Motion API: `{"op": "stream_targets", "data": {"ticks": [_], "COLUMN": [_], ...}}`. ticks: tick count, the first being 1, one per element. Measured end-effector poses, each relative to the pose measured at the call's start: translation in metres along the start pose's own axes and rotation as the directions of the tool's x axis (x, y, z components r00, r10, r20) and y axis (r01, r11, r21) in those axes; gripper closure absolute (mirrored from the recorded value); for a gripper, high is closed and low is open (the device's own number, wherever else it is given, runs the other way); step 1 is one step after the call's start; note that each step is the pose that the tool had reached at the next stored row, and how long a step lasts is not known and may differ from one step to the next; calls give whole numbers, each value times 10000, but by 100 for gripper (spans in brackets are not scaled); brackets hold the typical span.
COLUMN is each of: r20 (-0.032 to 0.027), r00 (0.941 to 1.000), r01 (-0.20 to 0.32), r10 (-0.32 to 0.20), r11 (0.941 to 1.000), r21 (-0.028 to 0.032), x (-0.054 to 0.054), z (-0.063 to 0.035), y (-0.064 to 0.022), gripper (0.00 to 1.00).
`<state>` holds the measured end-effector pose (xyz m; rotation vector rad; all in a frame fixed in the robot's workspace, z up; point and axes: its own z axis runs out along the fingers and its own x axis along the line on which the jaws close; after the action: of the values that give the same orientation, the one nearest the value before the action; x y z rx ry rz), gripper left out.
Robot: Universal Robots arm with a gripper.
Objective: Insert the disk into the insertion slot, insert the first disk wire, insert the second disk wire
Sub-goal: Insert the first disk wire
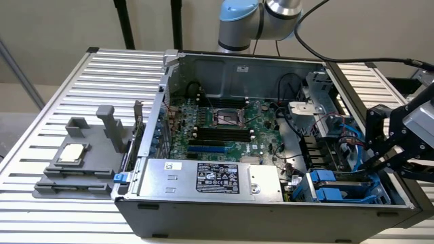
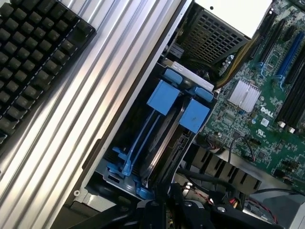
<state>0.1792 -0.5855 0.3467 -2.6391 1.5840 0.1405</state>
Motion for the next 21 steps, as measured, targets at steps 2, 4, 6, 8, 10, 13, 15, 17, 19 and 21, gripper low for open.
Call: {"op": "stream_targets", "data": {"ticks": [2, 4, 6, 8, 10, 13, 15, 17, 19, 21], "r20": [-1, 0, 0, 5, 29, 72, 94, 115, 129, 141], "r00": [10000, 10000, 10000, 10000, 10000, 9997, 9987, 9968, 9941, 9904], "r01": [8, 13, 13, 11, -1, -212, -496, -784, -1075, -1373], "r10": [-8, -13, -13, -11, 1, 213, 497, 786, 1077, 1375], "r11": [10000, 10000, 10000, 10000, 10000, 9997, 9987, 9968, 9941, 9904], "r21": [-1, -1, -2, -11, -53, -120, -135, -146, -145, -138], "x": [-25, -57, -96, -132, -147, -150, -150, -149, -149, -149], "z": [-33, -54, -58, -55, -53, -54, -52, -50, -49, -46], "y": [40, 96, 168, 235, 264, 268, 268, 268, 268, 268], "gripper": [83, 83, 83, 83, 83, 83, 83, 83, 83, 83]}}
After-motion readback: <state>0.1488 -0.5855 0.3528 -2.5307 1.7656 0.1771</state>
